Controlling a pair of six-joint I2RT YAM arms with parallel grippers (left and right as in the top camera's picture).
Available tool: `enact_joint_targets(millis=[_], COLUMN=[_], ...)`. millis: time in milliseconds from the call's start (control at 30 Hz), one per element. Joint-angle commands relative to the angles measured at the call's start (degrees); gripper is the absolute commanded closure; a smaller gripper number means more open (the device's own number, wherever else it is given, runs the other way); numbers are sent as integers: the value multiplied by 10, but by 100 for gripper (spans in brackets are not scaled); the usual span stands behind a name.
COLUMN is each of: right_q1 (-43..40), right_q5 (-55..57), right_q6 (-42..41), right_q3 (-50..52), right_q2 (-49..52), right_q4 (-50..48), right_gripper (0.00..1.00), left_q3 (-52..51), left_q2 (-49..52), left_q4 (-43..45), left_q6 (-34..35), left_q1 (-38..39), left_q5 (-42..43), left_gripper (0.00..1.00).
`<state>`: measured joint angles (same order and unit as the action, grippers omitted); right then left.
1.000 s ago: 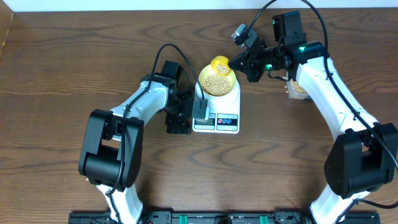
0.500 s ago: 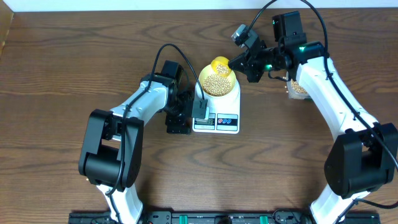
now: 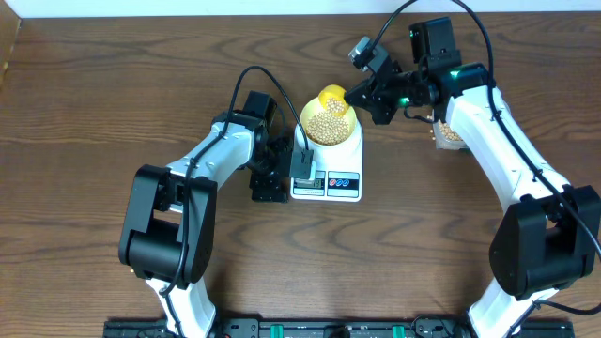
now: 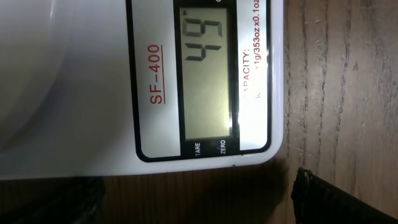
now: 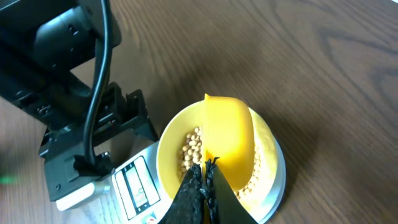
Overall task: Scoop item into bowl and weigh 50g on scale
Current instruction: 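Tilt and shake the scoop with right gripper to trickle soybeans into bowl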
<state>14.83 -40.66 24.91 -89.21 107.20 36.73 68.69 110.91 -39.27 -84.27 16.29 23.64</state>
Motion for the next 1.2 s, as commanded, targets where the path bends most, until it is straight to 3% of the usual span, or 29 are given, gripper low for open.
enact_joint_targets(millis=[0,167,267,367,800,933,1067,1167], right_q1=[5,5,5,5,5,5,5,7], right_q5=[-30,-20,-38,-17,-9,-47,38,-18], right_q6=[28,6,40,0,-15,45,-30,46], right_q3=[-10,-10,-10,-10,-10,-10,-10,-10], right_q2=[-9,-9,-9,-9,-9,-9,-9,-9], right_q4=[13,5,12,0,-1,17,-7,10], right_gripper=[99,99,99,99,99,99,99,99], left_q3=[-7,-7,-7,-7,-7,-7,-7,-7], left_q2=[7,7,7,7,7,7,7,7], left_q4=[-3,-3,-3,-3,-3,-3,-3,-3], left_q6=[-8,-8,-8,-8,-8,-8,-8,-8], left_q1=[5,5,5,5,5,5,5,5], left_q5=[12,12,12,12,12,12,12,12], left_gripper=[2,2,2,2,2,2,2,2])
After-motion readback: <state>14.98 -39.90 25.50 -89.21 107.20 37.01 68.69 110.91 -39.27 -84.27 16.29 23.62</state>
